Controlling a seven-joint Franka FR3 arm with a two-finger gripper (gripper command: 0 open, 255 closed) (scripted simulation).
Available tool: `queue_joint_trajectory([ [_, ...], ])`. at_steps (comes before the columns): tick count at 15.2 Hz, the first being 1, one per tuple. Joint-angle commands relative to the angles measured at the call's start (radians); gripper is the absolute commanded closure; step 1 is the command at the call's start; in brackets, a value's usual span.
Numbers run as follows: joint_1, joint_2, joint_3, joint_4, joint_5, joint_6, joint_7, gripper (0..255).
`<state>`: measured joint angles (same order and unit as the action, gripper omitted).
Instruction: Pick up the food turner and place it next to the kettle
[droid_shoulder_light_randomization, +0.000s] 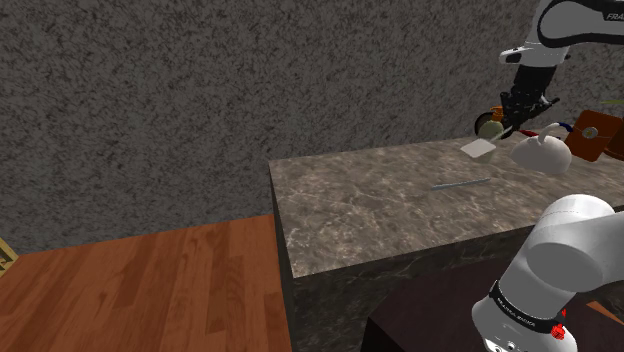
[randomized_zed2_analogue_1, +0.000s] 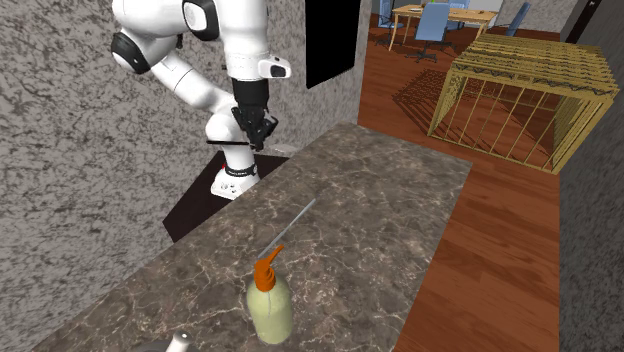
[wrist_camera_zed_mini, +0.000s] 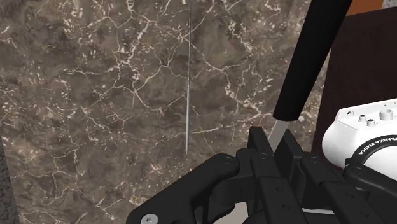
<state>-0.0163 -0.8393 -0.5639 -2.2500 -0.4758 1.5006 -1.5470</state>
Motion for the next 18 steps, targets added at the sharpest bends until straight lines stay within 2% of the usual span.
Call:
queue_joint_trajectory([
  [1, -0.011, -0.003, -0.040, 0.015, -0.030, -0.001, -0.047, 255],
  [10, -0.034, 0.006, -0.228, 0.136, -0.146, -0.011, -0.265, 255],
  [14, -0.017, 0.030, -0.325, 0.217, -0.187, -0.008, -0.363, 255],
  [18, 0.021, 0.061, -0.434, 0.315, -0.219, -0.003, -0.461, 255],
])
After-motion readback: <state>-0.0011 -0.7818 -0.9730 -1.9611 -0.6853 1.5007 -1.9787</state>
